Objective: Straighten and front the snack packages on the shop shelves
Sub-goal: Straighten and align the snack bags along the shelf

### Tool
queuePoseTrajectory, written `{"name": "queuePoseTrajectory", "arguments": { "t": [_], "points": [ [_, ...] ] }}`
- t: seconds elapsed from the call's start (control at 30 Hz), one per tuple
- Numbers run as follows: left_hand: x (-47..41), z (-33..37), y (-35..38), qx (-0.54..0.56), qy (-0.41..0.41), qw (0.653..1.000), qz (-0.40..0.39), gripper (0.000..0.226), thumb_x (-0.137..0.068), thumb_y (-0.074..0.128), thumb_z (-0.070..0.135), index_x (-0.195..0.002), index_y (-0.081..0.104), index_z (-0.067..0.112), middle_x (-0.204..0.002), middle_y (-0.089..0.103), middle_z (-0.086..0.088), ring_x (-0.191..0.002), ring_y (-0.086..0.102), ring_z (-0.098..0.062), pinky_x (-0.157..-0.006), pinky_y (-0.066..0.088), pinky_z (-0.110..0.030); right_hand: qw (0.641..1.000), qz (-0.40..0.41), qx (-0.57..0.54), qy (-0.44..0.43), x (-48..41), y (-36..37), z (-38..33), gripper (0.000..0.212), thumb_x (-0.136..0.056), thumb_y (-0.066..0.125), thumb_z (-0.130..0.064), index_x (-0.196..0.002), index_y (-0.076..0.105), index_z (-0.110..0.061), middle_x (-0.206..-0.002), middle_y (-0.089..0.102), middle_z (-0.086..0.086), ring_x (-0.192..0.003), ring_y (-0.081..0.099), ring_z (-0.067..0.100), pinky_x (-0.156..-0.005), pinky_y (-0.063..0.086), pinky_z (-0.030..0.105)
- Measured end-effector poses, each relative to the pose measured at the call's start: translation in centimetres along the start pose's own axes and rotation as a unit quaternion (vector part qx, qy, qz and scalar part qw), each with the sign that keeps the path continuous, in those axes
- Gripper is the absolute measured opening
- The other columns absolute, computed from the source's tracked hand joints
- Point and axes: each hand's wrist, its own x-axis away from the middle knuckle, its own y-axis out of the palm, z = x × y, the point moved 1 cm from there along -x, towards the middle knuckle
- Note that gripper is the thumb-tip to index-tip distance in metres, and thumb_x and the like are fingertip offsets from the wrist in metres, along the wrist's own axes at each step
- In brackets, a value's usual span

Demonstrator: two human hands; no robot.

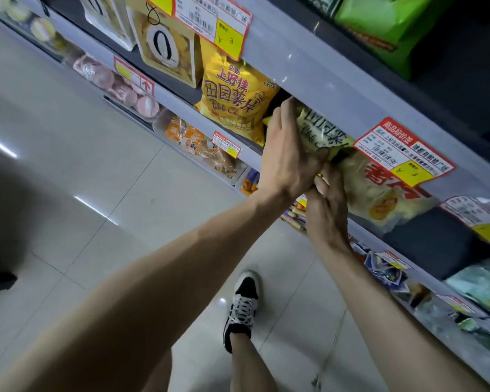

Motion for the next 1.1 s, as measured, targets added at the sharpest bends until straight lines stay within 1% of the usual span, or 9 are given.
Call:
{"name": "queuePoseTrajectory", "arguments": {
  "t": [0.07, 0.13, 0.23, 0.4, 0.5, 0.63, 0.83, 1.03, 1.1],
  "points": [
    [0.2, -1.2, 0.0, -0.008, -0.020, 0.999, -0.024, 0.085, -0.073, 0.089, 0.026, -0.143, 0.043, 0.011, -0.131, 0.052, -0.005, -0.124, 0.049, -0.024, -0.102, 0.045, -0.036, 1.000, 0.001, 0.015, 0.014, 0.0, 0.5, 0.3, 0.068, -0.083, 0.057, -0.027, -0.151, 0.049, -0.025, -0.154, 0.053, -0.004, -0.138, 0.050, 0.007, -0.109, 0.047, 0.027],
    [0.0, -1.8, -0.3, -0.019, -0.036, 0.998, -0.053, 0.082, -0.076, 0.087, 0.027, -0.143, 0.044, 0.010, -0.128, 0.050, -0.005, -0.122, 0.049, -0.025, -0.101, 0.046, -0.040, 0.999, 0.018, 0.037, 0.022, 0.2, 0.7, 0.4, 0.068, -0.082, 0.058, -0.037, -0.149, 0.051, -0.029, -0.152, 0.055, -0.006, -0.138, 0.052, 0.012, -0.110, 0.048, 0.041],
    [-0.2, -1.8, -1.3, -0.034, -0.023, 0.995, -0.093, 0.083, -0.079, 0.085, 0.029, -0.149, 0.043, 0.009, -0.132, 0.051, -0.007, -0.123, 0.050, -0.026, -0.095, 0.045, -0.034, 0.997, 0.047, 0.058, 0.030, 0.6, 1.0, 0.0, 0.064, -0.084, 0.059, -0.039, -0.146, 0.053, -0.024, -0.148, 0.058, -0.002, -0.132, 0.055, 0.015, -0.104, 0.047, 0.034],
    [0.3, -2.6, -6.2, -0.099, 0.037, 0.979, -0.174, 0.079, -0.087, 0.073, 0.029, -0.156, 0.039, 0.011, -0.148, 0.047, -0.012, -0.133, 0.047, -0.030, -0.096, 0.049, -0.040, 0.991, 0.090, 0.086, 0.048, 2.1, 2.5, -1.6, 0.046, -0.099, 0.059, -0.022, -0.144, 0.053, -0.020, -0.145, 0.058, -0.004, -0.125, 0.053, 0.012, -0.082, 0.039, 0.011],
    [0.1, -3.9, -10.3, -0.163, 0.069, 0.962, -0.207, 0.064, -0.090, 0.068, 0.021, -0.149, 0.047, 0.010, -0.143, 0.049, -0.014, -0.126, 0.048, -0.032, -0.093, 0.052, -0.045, 0.987, 0.081, 0.134, 0.027, 3.4, 4.7, -3.3, 0.045, -0.101, 0.057, -0.022, -0.145, 0.051, -0.018, -0.149, 0.055, 0.002, -0.125, 0.050, 0.013, -0.088, 0.034, 0.017],
    [-1.7, -5.9, -16.7, -0.230, 0.061, 0.945, -0.223, 0.060, -0.088, 0.067, 0.020, -0.145, 0.053, 0.015, -0.142, 0.052, -0.014, -0.126, 0.049, -0.036, -0.095, 0.050, -0.046, 0.978, 0.044, 0.206, -0.003, 4.1, 9.3, -5.8, 0.042, -0.101, 0.061, -0.023, -0.142, 0.054, -0.018, -0.140, 0.058, 0.005, -0.114, 0.046, 0.009, -0.082, 0.028, 0.014],
    [-6.1, -8.7, -26.0, -0.301, 0.048, 0.928, -0.214, 0.058, -0.093, 0.066, 0.027, -0.148, 0.050, 0.021, -0.146, 0.053, -0.011, -0.135, 0.046, -0.033, -0.097, 0.051, -0.044, 0.948, -0.007, 0.314, -0.053, 4.4, 16.9, -10.0, 0.039, -0.101, 0.058, -0.038, -0.137, 0.055, -0.022, -0.139, 0.057, 0.003, -0.129, 0.048, 0.026, -0.096, 0.040, 0.038],
    [-11.1, -10.3, -33.6, -0.355, 0.049, 0.909, -0.211, 0.055, -0.096, 0.067, 0.032, -0.146, 0.047, 0.020, -0.139, 0.053, -0.012, -0.120, 0.050, -0.032, -0.076, 0.047, -0.039, 0.931, -0.014, 0.359, -0.063, 3.2, 24.1, -13.8, 0.049, -0.101, 0.059, -0.042, -0.144, 0.050, -0.019, -0.141, 0.057, 0.006, -0.131, 0.050, 0.029, -0.103, 0.043, 0.045],
    [-12.7, -10.8, -35.2, -0.371, 0.045, 0.905, -0.201, 0.059, -0.096, 0.068, 0.035, -0.148, 0.045, 0.020, -0.136, 0.053, -0.013, -0.117, 0.051, -0.032, -0.077, 0.046, -0.039, 0.928, -0.010, 0.367, -0.067, 2.5, 25.9, -14.9, 0.053, -0.100, 0.059, -0.040, -0.147, 0.047, -0.018, -0.143, 0.055, 0.008, -0.133, 0.048, 0.030, -0.104, 0.042, 0.046]
  ]
}}
